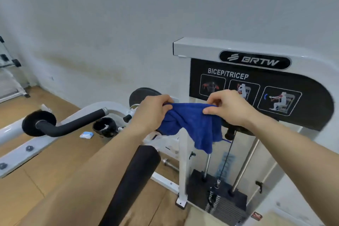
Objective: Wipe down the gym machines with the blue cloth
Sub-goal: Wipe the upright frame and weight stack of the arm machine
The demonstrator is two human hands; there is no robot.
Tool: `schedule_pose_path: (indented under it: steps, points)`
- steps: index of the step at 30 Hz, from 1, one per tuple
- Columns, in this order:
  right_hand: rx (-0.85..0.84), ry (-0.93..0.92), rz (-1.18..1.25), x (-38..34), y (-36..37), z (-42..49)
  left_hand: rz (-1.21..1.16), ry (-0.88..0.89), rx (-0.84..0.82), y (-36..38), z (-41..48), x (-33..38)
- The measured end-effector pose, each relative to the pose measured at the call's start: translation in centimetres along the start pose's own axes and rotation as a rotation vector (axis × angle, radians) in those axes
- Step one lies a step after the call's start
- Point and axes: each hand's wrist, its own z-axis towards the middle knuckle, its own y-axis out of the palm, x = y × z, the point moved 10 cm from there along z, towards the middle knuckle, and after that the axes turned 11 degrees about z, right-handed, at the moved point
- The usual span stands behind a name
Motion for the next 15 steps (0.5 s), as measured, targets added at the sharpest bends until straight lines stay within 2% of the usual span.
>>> schedule_pose_path:
  steps: [4,7,12,15]
  points:
    - [0.146,-0.035,-0.149,-4.2,-3.7,2.6,-0.046,0.129,0.011,-4.0,4.6,0.1]
    - [0.290,-0.050,-0.213,-7.3,-7.0,5.2,-0.083,0.199,0.087,-7.3,8.5,1.4]
    - [0.514,-0.053,-0.273,-9.9,-12.2,9.8,-0.218,0.195,0.222,-10.2,15.4,3.0]
    - [0.644,-0.060,-0.360,-10.2,-13.7,11.9,-0.100,0.206,0.365,-10.8,18.2,4.8]
